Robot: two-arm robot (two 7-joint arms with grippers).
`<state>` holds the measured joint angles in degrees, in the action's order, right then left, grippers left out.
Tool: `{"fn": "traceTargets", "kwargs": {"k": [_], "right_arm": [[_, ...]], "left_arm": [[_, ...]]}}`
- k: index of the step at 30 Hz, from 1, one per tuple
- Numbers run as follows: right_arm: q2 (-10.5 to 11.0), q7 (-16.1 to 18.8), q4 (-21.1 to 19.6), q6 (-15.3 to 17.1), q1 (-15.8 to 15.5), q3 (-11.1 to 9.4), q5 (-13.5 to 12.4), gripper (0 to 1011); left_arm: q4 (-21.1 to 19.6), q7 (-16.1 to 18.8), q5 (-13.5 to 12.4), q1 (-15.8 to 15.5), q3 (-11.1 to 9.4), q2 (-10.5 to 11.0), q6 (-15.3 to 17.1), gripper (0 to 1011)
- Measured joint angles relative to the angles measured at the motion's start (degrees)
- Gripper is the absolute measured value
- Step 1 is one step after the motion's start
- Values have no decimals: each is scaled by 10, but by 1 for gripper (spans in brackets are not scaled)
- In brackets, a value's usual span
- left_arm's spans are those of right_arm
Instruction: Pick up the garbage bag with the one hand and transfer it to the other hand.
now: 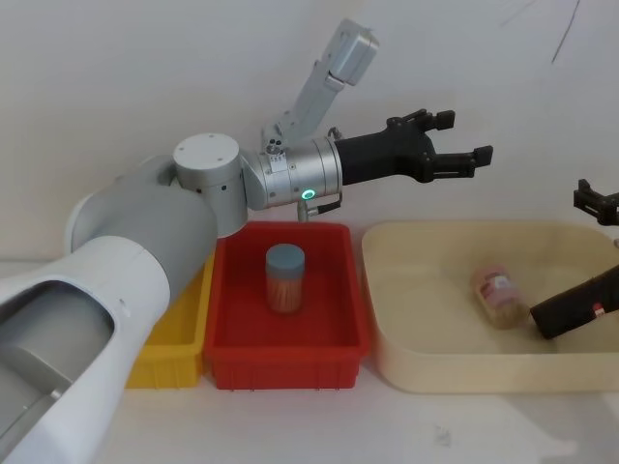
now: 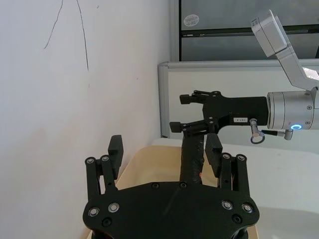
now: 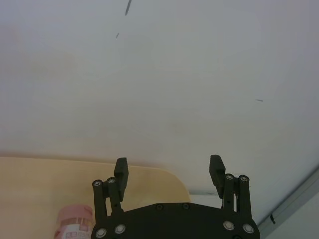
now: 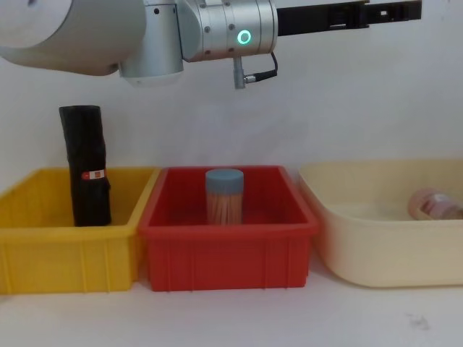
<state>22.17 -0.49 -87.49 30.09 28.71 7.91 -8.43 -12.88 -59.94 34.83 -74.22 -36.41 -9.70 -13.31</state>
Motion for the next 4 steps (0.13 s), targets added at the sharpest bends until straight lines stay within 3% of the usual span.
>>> {"fn": "traceTargets", "kwargs": {"k": [4], "right_arm": [[0,-1,0,0,0,-1,0,1004]], "left_arm": [[0,0,0,0,0,0,0,1002]]}}
